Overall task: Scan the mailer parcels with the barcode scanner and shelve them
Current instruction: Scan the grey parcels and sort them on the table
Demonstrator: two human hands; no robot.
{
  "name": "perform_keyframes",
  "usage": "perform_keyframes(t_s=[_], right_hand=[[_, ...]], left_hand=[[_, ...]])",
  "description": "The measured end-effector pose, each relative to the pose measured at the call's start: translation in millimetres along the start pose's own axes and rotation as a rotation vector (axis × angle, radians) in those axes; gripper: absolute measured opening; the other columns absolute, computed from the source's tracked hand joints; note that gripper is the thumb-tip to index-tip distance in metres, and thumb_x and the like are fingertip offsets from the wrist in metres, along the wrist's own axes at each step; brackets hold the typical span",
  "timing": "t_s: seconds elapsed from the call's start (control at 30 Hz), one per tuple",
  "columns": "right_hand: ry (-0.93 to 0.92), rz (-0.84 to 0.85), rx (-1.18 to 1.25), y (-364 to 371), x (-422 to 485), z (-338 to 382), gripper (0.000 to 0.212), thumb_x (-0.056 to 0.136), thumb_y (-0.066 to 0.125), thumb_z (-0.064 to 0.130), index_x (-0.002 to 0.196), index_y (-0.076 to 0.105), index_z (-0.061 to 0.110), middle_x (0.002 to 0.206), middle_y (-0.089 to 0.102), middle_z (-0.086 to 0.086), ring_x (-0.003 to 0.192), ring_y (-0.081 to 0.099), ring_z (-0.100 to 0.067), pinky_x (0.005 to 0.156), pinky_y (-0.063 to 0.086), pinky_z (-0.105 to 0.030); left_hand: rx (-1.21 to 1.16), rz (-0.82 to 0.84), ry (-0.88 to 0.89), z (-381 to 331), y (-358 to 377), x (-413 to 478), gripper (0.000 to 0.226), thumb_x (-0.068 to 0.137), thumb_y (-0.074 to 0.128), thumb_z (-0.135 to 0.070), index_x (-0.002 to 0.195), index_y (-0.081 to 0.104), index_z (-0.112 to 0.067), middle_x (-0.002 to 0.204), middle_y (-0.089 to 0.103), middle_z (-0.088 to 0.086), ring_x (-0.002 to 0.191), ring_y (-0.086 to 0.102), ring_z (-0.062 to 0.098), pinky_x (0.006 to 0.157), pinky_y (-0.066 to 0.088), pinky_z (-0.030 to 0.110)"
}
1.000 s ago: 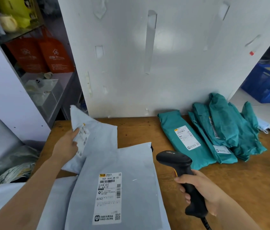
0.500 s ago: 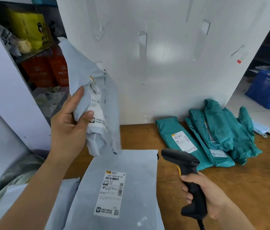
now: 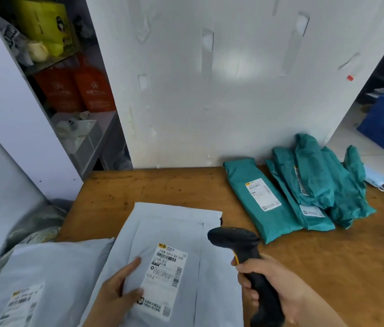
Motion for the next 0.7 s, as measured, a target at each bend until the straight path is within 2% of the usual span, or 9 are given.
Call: perform_keyframes(t_s=[0.07, 0.17, 0.23, 0.27, 0.33, 0.43, 0.53, 0.6, 0.7], right_hand=[[0.072, 0.021, -0.027, 14.7, 8.1, -10.3, 0.03, 0.063, 0.066, 0.013, 0.09, 0.055, 0.004, 0.056, 0.046, -0.009, 0.042, 0.038, -0.018, 0.042, 0.033, -0.023], [0.168, 0.058, 0.005, 31.5, 15.9, -20.8, 0.016, 0.078, 0.063, 0.01, 0.091, 0.055, 0.006, 0.056, 0.046, -0.007, 0.042, 0.038, -0.017, 0.043, 0.033, -0.024], [0.211, 0.064, 0.023, 38.0, 19.0, -23.9, 0.009, 0.082, 0.059, 0.011, 0.089, 0.055, 0.006, 0.056, 0.046, -0.007, 0.041, 0.038, -0.016, 0.043, 0.034, -0.024], [0.222, 0.066, 0.019, 40.9, 20.4, -24.3, 0.008, 0.083, 0.059, 0.011, 0.088, 0.055, 0.007, 0.056, 0.046, -0.007, 0.041, 0.039, -0.016, 0.043, 0.034, -0.024], [0.235, 0.067, -0.002, 45.3, 23.9, -25.0, 0.009, 0.082, 0.06, 0.012, 0.086, 0.053, 0.008, 0.056, 0.047, -0.007, 0.042, 0.039, -0.017, 0.044, 0.035, -0.024], [0.263, 0.064, -0.024, 50.4, 26.4, -25.7, 0.01, 0.082, 0.061, 0.012, 0.084, 0.052, 0.009, 0.056, 0.048, -0.006, 0.042, 0.04, -0.016, 0.043, 0.036, -0.024], [0.282, 0.074, -0.039, 54.1, 25.8, -26.0, 0.012, 0.083, 0.062, 0.013, 0.081, 0.051, 0.009, 0.056, 0.048, -0.006, 0.041, 0.04, -0.016, 0.043, 0.036, -0.024], [0.295, 0.076, -0.037, 54.7, 25.7, -26.9, 0.013, 0.082, 0.062, 0.013, 0.08, 0.05, 0.009, 0.056, 0.047, -0.006, 0.041, 0.04, -0.016, 0.043, 0.036, -0.024], [0.297, 0.065, -0.031, 54.2, 26.9, -26.8, 0.013, 0.082, 0.063, 0.012, 0.084, 0.05, 0.009, 0.055, 0.047, -0.006, 0.041, 0.04, -0.016, 0.042, 0.036, -0.024]], left_hand=[[0.025, -0.061, 0.015, -3.6, -1.2, -1.5, 0.057, 0.062, 0.074, 0.002, 0.101, 0.058, -0.036, 0.109, 0.06, -0.029, 0.113, 0.057, 0.001, 0.08, 0.039, -0.007], [0.054, -0.142, 0.054, -12.3, 2.1, -5.7, 0.065, 0.073, 0.062, 0.024, 0.105, 0.057, -0.033, 0.117, 0.056, -0.007, 0.088, 0.052, -0.031, 0.074, 0.036, -0.01], [0.051, -0.176, 0.04, -10.4, 2.6, -9.1, 0.066, 0.075, 0.059, 0.025, 0.109, 0.056, -0.031, 0.119, 0.056, -0.002, 0.082, 0.048, -0.036, 0.071, 0.035, -0.01], [0.048, -0.192, 0.043, -9.6, 1.8, -10.9, 0.069, 0.075, 0.06, 0.024, 0.108, 0.056, -0.037, 0.119, 0.056, -0.003, 0.082, 0.047, -0.037, 0.071, 0.035, -0.01], [0.044, -0.206, 0.044, -7.2, 0.1, -12.4, 0.082, 0.075, 0.062, 0.021, 0.102, 0.056, -0.056, 0.117, 0.057, -0.011, 0.086, 0.045, -0.038, 0.073, 0.034, -0.011], [0.037, -0.227, 0.021, -3.9, -1.4, -11.3, 0.098, 0.076, 0.063, 0.019, 0.081, 0.051, -0.078, 0.112, 0.053, -0.026, 0.089, 0.045, -0.037, 0.074, 0.034, -0.01], [0.051, -0.216, 0.027, -6.7, 1.4, -11.7, 0.1, 0.076, 0.062, 0.019, 0.081, 0.049, -0.08, 0.109, 0.054, -0.041, 0.092, 0.046, -0.036, 0.076, 0.035, -0.01], [0.056, -0.212, 0.016, -6.8, 2.4, -13.0, 0.099, 0.077, 0.061, 0.019, 0.082, 0.049, -0.08, 0.091, 0.053, -0.055, 0.092, 0.047, -0.035, 0.075, 0.036, -0.009], [0.064, -0.212, 0.001, -7.7, 3.2, -14.1, 0.099, 0.077, 0.064, 0.016, 0.084, 0.046, -0.082, 0.09, 0.047, -0.061, 0.093, 0.046, -0.035, 0.077, 0.036, -0.009]])
Point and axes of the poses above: each hand's wrist, its own x-axis towards the middle knuckle, its own y-axis out of the palm, z = x × y, the point moved 6 cm from there along x, towards the middle knuckle
